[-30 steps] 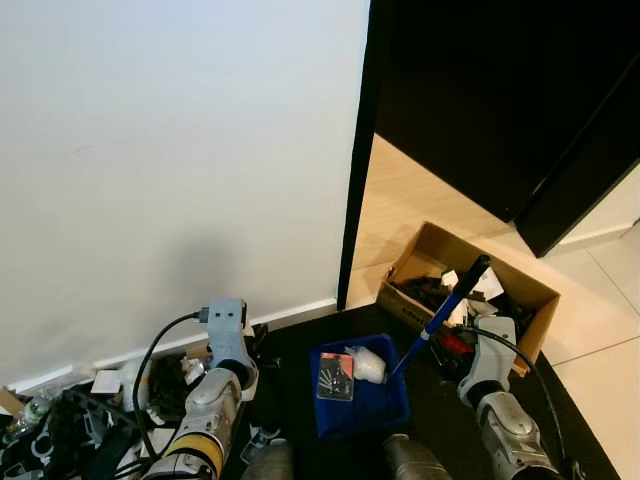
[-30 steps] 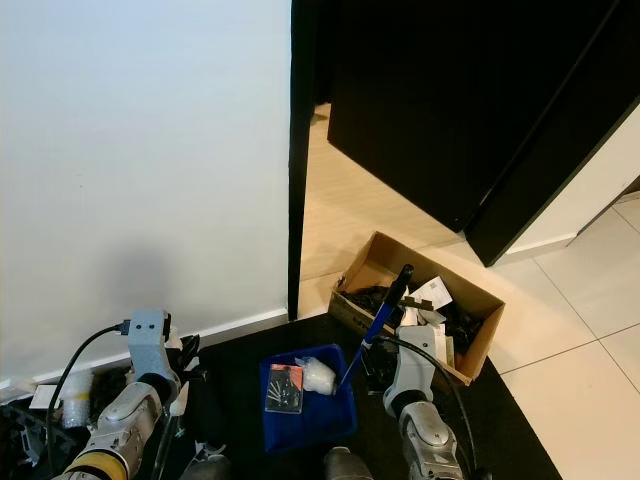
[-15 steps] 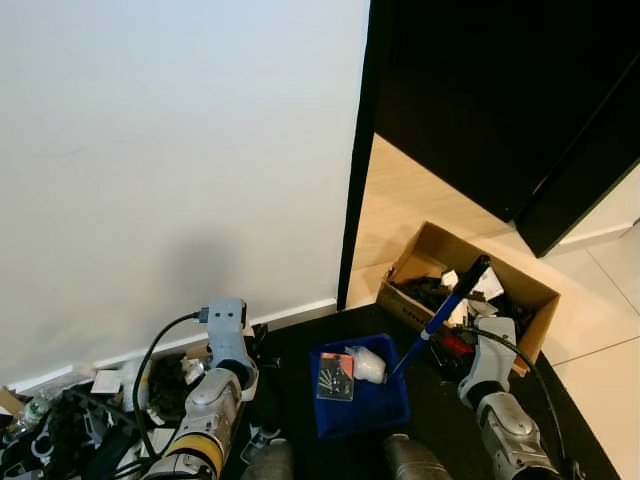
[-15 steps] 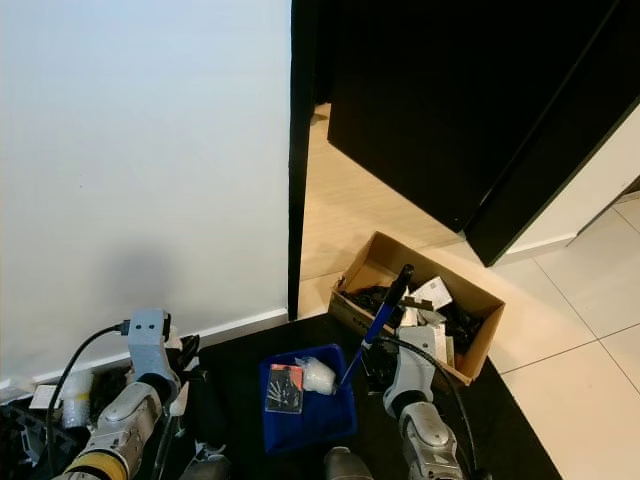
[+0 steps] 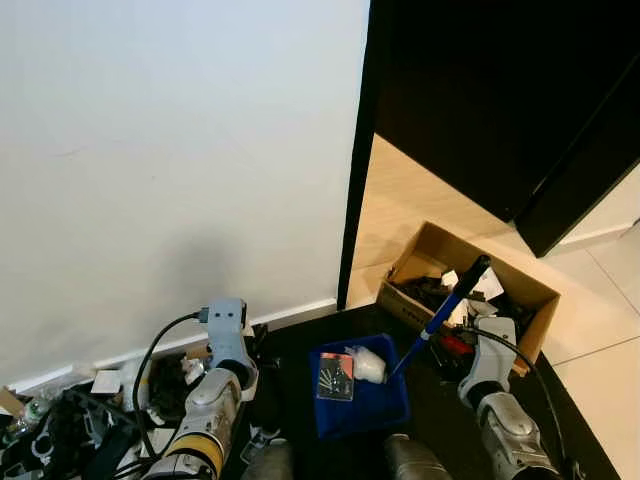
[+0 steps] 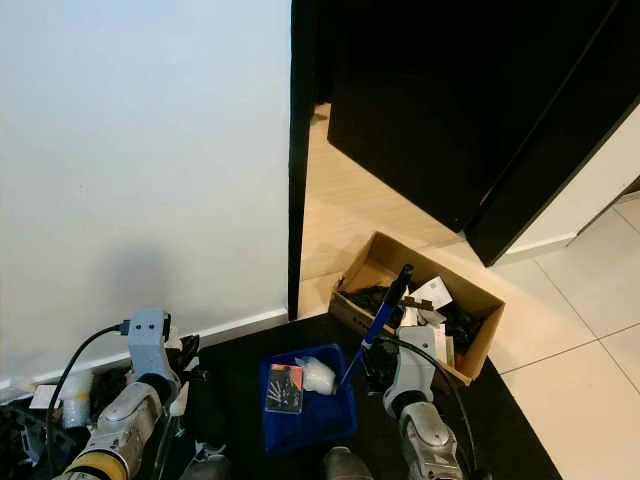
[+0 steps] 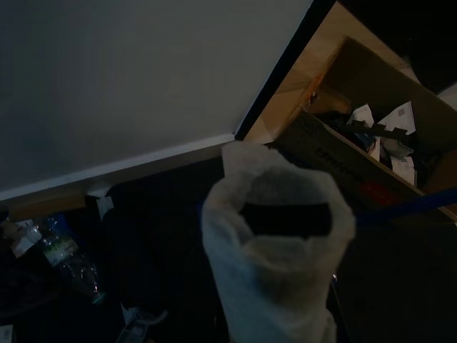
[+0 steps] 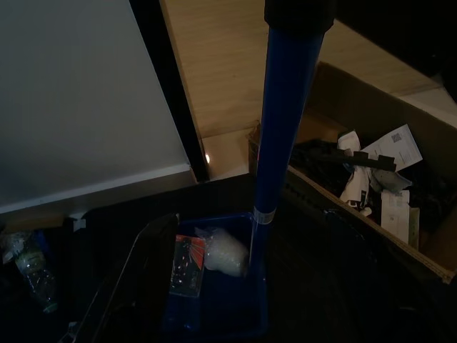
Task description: Sweep floor
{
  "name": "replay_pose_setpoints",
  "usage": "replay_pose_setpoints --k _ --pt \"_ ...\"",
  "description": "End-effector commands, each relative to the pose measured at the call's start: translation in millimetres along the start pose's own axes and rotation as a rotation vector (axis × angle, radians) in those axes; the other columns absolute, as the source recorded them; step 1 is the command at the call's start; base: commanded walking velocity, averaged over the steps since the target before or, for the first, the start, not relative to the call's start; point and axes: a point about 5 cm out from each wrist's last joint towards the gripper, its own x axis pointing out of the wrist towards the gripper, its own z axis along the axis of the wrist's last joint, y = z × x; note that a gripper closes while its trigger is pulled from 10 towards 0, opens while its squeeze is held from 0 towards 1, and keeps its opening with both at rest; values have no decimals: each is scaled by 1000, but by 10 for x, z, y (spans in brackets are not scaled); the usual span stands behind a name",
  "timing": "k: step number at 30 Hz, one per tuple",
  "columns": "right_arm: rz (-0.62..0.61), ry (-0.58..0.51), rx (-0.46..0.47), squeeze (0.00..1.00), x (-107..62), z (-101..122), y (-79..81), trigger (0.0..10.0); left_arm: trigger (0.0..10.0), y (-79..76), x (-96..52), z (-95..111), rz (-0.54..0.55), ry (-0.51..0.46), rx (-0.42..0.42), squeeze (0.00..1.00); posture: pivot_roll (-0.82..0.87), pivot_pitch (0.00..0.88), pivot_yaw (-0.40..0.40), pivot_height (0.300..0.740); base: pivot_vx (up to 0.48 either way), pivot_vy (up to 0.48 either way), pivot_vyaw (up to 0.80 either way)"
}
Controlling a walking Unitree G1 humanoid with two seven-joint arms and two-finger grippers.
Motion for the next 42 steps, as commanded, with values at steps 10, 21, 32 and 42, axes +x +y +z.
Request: replay_pose_setpoints --k 10,21,32,42 --pt "-12 20 12 0 -42 -58 -21 10000 10000 -3 -58 -129 8 37 -22 0 28 174 -14 740 0 0 0" --pt "-13 21 12 0 -43 -60 -24 10000 10000 -4 -59 -132 8 38 -23 0 28 174 -14 740 0 0 0" --pt "-13 20 12 0 -41 -57 -22 10000 10000 0 -59 -131 9 39 -23 0 28 174 -13 740 0 0 0" --pt "-13 19 12 0 -40 -54 -24 10000 10000 -1 -57 -130 9 39 -23 0 28 173 -14 740 0 0 0"
